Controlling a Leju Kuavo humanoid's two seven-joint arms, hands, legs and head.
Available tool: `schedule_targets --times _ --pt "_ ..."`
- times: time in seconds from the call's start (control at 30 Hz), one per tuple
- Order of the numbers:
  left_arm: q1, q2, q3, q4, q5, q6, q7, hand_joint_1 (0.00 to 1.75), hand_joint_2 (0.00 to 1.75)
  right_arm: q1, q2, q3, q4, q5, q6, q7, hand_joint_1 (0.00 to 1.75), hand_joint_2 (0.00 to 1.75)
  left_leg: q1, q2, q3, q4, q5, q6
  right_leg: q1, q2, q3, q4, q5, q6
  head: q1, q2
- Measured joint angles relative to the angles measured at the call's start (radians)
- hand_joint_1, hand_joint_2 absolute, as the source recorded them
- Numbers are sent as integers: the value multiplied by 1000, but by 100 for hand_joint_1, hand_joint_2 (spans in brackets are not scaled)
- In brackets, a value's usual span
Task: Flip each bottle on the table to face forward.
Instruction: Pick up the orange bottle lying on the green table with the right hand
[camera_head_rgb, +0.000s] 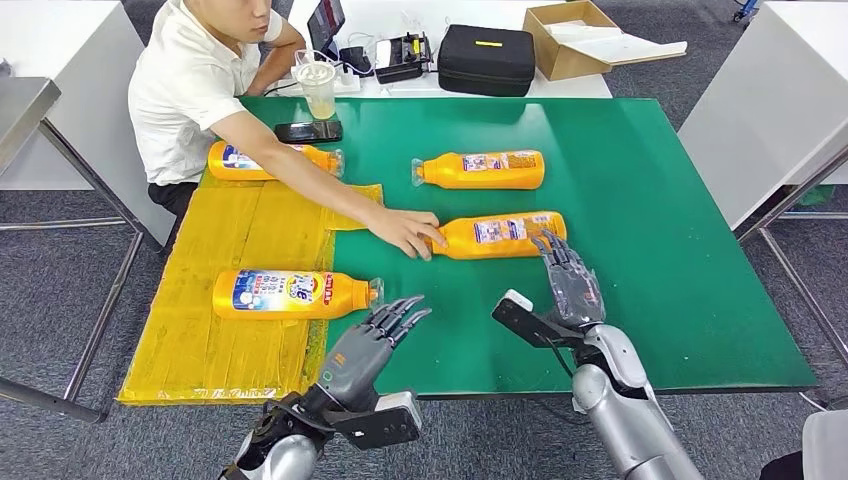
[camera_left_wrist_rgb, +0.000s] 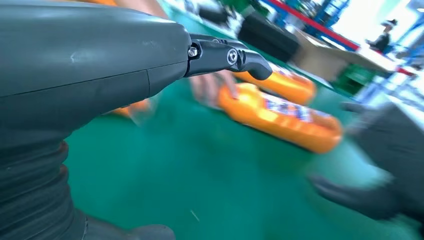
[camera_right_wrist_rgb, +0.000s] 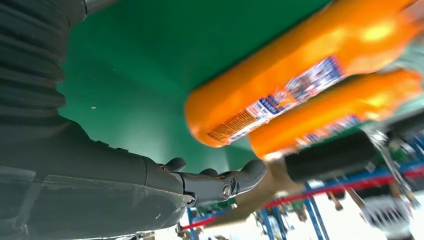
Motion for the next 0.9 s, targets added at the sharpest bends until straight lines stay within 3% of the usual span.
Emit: schedule_targets --times 0.43,0.9 --pt "38 -12 -35 -48 154 -2 -22 0 175 -50 -58 20 95 1 47 37 0 175 0 0 0 0 0 0 0 0 0 0 0 0 0 0" --pt "3 -32 -42 -33 197 -2 -21 0 175 -231 -45 143 321 36 155 76 0 175 0 0 0 0 1 0 0 0 0 0 0 0 0 0"
